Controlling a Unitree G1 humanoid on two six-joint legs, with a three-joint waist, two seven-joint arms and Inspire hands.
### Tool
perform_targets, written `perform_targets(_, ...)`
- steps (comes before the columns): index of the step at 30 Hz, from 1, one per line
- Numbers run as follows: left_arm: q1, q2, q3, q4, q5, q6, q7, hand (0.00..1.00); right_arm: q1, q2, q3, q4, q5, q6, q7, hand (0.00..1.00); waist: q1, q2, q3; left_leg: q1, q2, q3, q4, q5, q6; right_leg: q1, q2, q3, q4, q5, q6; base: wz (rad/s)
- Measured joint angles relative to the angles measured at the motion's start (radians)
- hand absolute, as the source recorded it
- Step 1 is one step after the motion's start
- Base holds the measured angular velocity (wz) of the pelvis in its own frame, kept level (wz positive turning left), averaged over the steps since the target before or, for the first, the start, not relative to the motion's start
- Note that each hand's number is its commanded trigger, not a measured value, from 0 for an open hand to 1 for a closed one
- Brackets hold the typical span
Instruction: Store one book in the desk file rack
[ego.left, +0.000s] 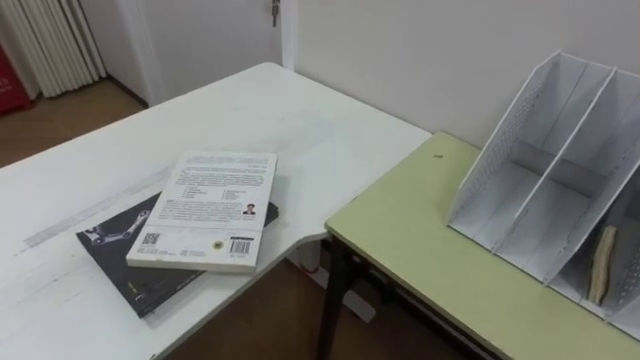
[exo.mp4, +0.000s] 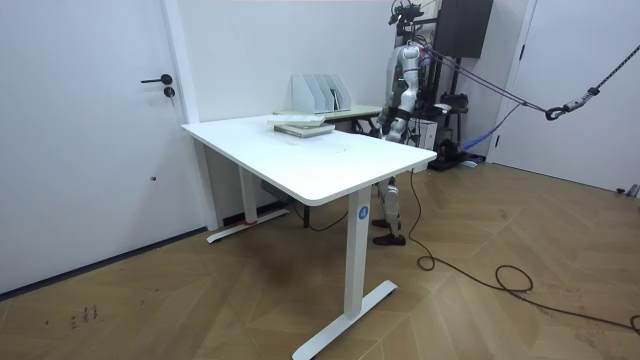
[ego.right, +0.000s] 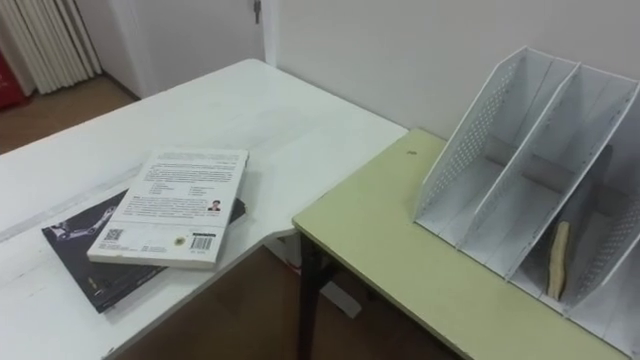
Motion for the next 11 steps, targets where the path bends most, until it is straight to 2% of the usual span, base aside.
perform_targets(3,0.009,0.000,0.031,0.001,0.011,0.000,0.005,0.00,-0.001,0.002,-0.036,0.043,0.040,0.001,-0.028,0.00,-0.016,0.001,0.0003,0.000,-0.001,0.000,-0.003,0.000,0.000,0.000,-0.001,-0.005,0.000,-0.001,0.001,0.05)
perform_targets(11,0.014,-0.006,0.053,0.002,0.057,0.000,0.017,0.00,-0.003,0.003,-0.085,0.095,0.053,0.001,-0.085,0.00,-0.021,0.008,-0.0028,0.001,0.000,0.000,0.000,0.000,0.000,0.006,0.000,-0.008,-0.012,-0.001,0.001,0.00)
